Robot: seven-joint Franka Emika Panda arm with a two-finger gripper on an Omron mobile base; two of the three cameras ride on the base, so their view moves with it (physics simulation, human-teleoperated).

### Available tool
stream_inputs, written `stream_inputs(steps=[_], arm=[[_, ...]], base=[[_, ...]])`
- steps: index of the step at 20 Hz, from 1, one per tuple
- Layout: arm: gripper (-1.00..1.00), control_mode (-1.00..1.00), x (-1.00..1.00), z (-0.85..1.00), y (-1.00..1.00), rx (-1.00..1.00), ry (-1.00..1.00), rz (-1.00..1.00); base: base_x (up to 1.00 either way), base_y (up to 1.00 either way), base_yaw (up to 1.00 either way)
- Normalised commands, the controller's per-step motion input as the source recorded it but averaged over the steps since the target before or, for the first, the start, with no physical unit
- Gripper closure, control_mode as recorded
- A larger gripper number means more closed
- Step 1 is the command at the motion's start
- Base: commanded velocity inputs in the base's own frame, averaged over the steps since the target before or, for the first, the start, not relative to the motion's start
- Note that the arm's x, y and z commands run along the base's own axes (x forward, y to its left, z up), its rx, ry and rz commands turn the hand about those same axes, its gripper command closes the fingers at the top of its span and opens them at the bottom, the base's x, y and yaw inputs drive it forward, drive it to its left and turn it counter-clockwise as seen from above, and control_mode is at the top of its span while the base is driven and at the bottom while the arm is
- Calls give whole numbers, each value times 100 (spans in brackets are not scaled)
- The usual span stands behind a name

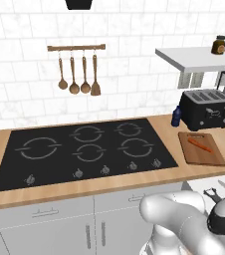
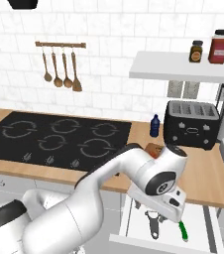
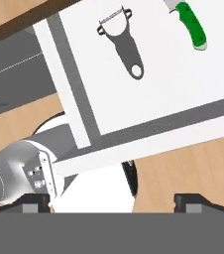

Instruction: Place the appropriate cutting tool for cutting the carrot skin on the cutting board.

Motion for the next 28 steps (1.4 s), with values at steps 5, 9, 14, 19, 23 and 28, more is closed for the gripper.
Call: stream_inputs(steps=[5,9,14,19,23,28], arm=[[-100,-100,25,-76,-46,0,3,14],[-100,-100,45,-66,-22,0,9,15],[-100,-100,36,-58,-2,8,2,11],[-100,-100,18,-61,0,13,0,5],[-100,-100,2,-54,0,9,0,5],[-100,-100,0,-56,0,4,0,3]], base=[[0,0,0],[0,0,0],[0,0,0],[0,0,0],[0,0,0],[0,0,0]])
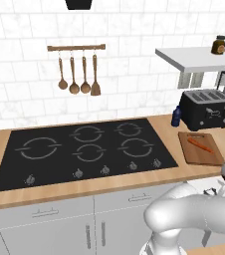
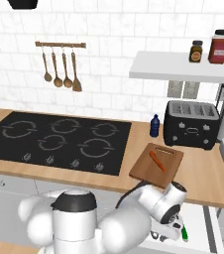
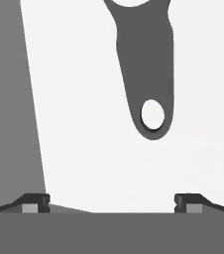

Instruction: Place the appropriate cutting tool for cutting the carrot skin on the cutting board.

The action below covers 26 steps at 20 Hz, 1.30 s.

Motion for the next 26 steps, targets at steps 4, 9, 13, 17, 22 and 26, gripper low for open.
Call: stream_inputs(steps=[4,9,13,17,22,26], arm=[[-100,-100,-4,-56,11,0,5,5],[-100,-100,-44,-21,13,0,16,8],[-100,-100,-71,1,1,0,14,4],[-100,-100,-84,22,0,0,8,0],[-100,-100,-74,40,1,0,18,0],[-100,-100,-67,47,0,0,20,0]], base=[[0,0,0],[0,0,0],[0,0,0],[0,0,0],[0,0,0],[0,0,0]])
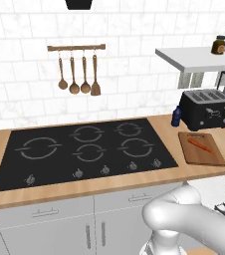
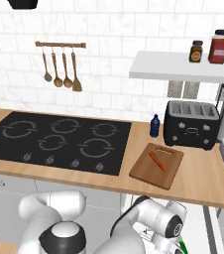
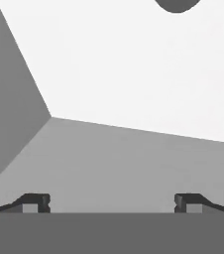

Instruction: Place the appropriate cutting tool for cutting the carrot skin on the cutting board.

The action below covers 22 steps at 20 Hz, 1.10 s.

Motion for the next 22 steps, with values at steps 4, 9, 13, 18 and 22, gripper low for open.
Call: stream_inputs(steps=[4,9,13,18,22], arm=[[-100,-100,-15,46,-1,-3,2,0],[-100,-100,32,16,-7,0,-21,0],[-100,-100,39,0,-4,0,-26,0],[-100,-100,60,-1,-4,0,-6,1],[-100,-100,50,-15,-8,0,0,1]], base=[[0,0,0],[0,0,0],[0,0,0],[0,0,0],[0,0,0]])
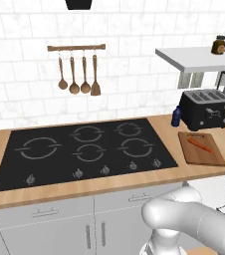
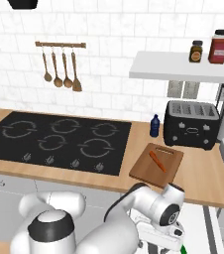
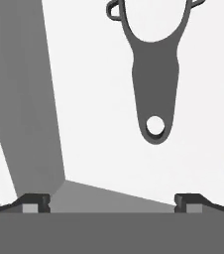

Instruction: Place the appropriate cutting tool for cutting the carrot skin on the cutting board.

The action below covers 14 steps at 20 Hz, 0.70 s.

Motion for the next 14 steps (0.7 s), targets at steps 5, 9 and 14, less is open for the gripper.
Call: stream_inputs(steps=[5,9,14], arm=[[-100,-100,25,-29,-14,0,0,0],[-100,-100,28,-29,-7,0,-2,0],[-100,-100,25,-28,-2,0,-9,1]], base=[[0,0,0],[0,0,0],[0,0,0]])
